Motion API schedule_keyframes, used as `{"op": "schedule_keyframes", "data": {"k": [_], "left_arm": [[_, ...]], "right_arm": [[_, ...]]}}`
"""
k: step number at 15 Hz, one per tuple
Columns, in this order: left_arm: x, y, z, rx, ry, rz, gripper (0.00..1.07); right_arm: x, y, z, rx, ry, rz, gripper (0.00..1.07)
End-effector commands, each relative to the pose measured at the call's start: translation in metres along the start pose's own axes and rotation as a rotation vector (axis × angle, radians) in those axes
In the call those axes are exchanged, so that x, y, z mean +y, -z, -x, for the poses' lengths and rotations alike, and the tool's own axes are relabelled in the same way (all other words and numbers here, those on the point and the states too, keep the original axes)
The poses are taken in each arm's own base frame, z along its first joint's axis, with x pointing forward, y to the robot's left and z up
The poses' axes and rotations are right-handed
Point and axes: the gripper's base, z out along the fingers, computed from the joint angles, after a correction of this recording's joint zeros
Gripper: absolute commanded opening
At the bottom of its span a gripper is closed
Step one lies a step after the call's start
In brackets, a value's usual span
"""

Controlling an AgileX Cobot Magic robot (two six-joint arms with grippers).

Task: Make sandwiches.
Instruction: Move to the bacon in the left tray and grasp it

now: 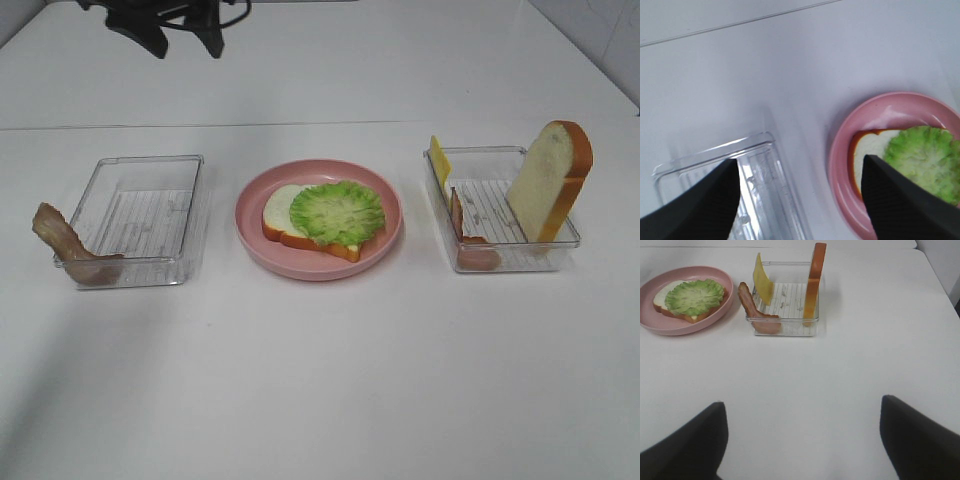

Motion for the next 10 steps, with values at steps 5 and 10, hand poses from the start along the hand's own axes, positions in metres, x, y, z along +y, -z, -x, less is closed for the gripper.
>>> {"op": "schedule_keyframes", "data": {"k": [5, 10], "left_arm": [[0.062, 0.072, -0.037, 0.097, 0.140, 0.137, 0.64], [0.076, 0.098, -0.081, 0.174, 0.209, 0.182, 0.64]], "right_arm": [[0.000, 0.001, 0.000, -0.020, -0.006, -0.004, 0.78], [0.000, 0.001, 0.000, -0.020, -0.006, -0.004, 0.78]]}}
